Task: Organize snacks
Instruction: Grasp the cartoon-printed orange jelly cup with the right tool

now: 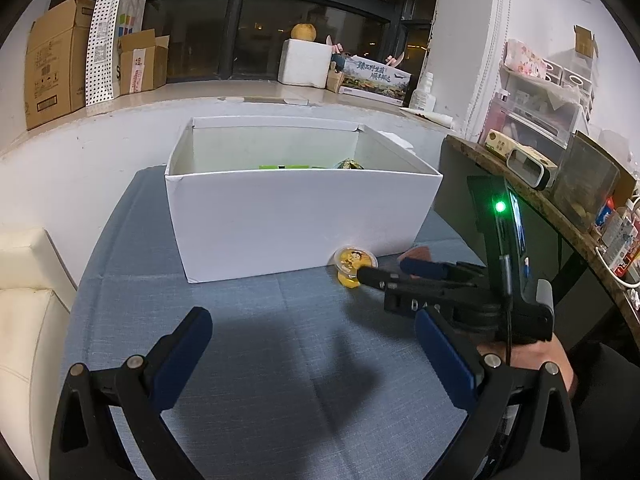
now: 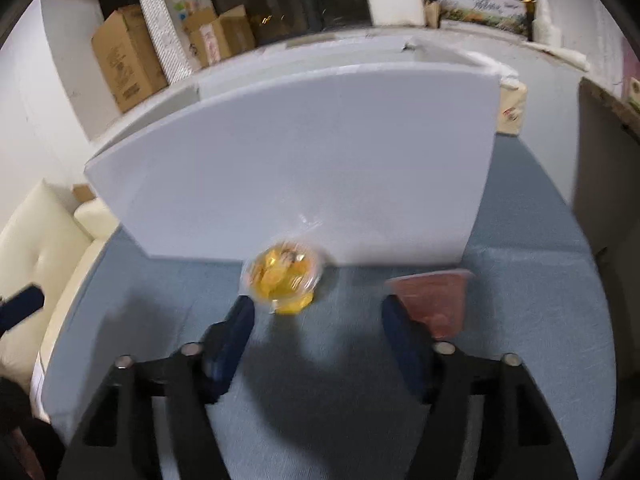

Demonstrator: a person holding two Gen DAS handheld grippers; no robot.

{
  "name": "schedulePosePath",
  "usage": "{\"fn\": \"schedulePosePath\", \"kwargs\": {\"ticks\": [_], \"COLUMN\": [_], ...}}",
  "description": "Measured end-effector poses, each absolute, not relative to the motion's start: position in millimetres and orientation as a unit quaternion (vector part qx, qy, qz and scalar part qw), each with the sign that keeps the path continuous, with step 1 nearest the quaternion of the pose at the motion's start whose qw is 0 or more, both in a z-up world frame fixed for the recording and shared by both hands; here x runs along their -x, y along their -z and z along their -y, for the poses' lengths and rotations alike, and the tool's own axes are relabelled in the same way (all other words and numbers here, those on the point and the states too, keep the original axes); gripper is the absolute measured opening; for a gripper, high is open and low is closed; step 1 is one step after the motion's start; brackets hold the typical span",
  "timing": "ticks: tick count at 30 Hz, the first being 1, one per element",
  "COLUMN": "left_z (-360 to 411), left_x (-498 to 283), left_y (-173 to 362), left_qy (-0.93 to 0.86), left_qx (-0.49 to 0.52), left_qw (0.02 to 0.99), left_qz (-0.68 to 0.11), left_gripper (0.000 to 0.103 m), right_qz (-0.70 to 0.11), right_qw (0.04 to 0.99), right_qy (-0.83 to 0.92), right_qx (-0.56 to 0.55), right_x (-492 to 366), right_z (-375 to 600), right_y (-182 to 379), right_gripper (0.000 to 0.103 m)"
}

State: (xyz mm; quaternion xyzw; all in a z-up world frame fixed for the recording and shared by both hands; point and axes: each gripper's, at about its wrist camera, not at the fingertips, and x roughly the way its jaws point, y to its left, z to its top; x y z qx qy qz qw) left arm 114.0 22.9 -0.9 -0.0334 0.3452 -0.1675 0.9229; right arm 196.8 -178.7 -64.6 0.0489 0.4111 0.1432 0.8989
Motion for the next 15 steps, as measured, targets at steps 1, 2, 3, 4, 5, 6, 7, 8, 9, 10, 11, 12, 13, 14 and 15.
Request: {"fn": "schedulePosePath", "kwargs": {"ticks": [1, 2, 3, 4, 5, 6, 7, 8, 9, 10, 11, 12, 13, 14, 15], "left_z": [-23.2, -23.6, -23.6, -23.4, -23.4, -23.6, -23.6, -23.7, -23.7, -23.6, -23.6, -23.4, -22.9, -22.6, -22.6], "left_x": [-114.3, -114.0, -113.7, -113.9, -114.0, -113.9, -114.0, -113.9, -113.9, -114.2, -114.5, -115.0, -115.5, -115.7, -116.0], "left_y": [0.9, 1.3, 1.4, 1.2, 1.1, 1.2, 1.2, 1.2, 1.2, 1.4, 1.8, 2.1, 2.4, 2.9, 3.3], "left_qy": [0.168, 0.168, 0.167, 0.168, 0.168, 0.168, 0.167, 0.167, 0.167, 0.167, 0.166, 0.165, 0.165, 0.164, 0.163], "left_qx": [0.034, 0.034, 0.034, 0.034, 0.034, 0.035, 0.035, 0.035, 0.035, 0.035, 0.034, 0.033, 0.032, 0.031, 0.030], "left_qw": [0.923, 0.923, 0.923, 0.923, 0.922, 0.922, 0.923, 0.923, 0.923, 0.923, 0.922, 0.922, 0.922, 0.922, 0.922], "left_qz": [-0.346, -0.346, -0.346, -0.346, -0.346, -0.346, -0.346, -0.346, -0.346, -0.346, -0.347, -0.348, -0.349, -0.349, -0.350], "left_gripper": [0.103, 0.103, 0.103, 0.103, 0.103, 0.103, 0.103, 0.103, 0.103, 0.103, 0.103, 0.103, 0.103, 0.103, 0.103], "right_qz": [-0.414, -0.418, -0.419, -0.419, -0.421, -0.423, -0.424, -0.426, -0.426, -0.425, -0.424, -0.423, -0.423, -0.430, -0.429], "right_qw": [0.897, 0.894, 0.892, 0.891, 0.889, 0.888, 0.887, 0.886, 0.887, 0.887, 0.888, 0.888, 0.888, 0.883, 0.883], "right_qy": [-0.146, -0.150, -0.152, -0.156, -0.160, -0.162, -0.164, -0.166, -0.167, -0.168, -0.171, -0.172, -0.176, -0.183, -0.184], "right_qx": [-0.054, -0.065, -0.074, -0.081, -0.082, -0.079, -0.076, -0.072, -0.067, -0.061, -0.055, -0.048, -0.043, -0.038, -0.039], "right_x": [-199.7, -203.0, -204.5, -206.1, -208.2, -209.2, -210.0, -211.0, -211.8, -212.7, -213.9, -214.1, -215.5, -218.4, -218.6], "right_z": [179.8, 181.1, 182.1, 182.0, 180.2, 178.1, 175.7, 171.3, 167.9, 165.5, 162.3, 159.2, 156.5, 152.9, 152.2], "right_y": [64.4, 64.7, 65.0, 65.4, 66.5, 67.3, 68.3, 69.4, 69.9, 70.1, 70.2, 70.5, 70.9, 72.7, 72.6], "right_gripper": [0.072, 0.072, 0.072, 0.072, 0.072, 0.072, 0.072, 0.072, 0.072, 0.072, 0.072, 0.072, 0.065, 0.047, 0.047]}}
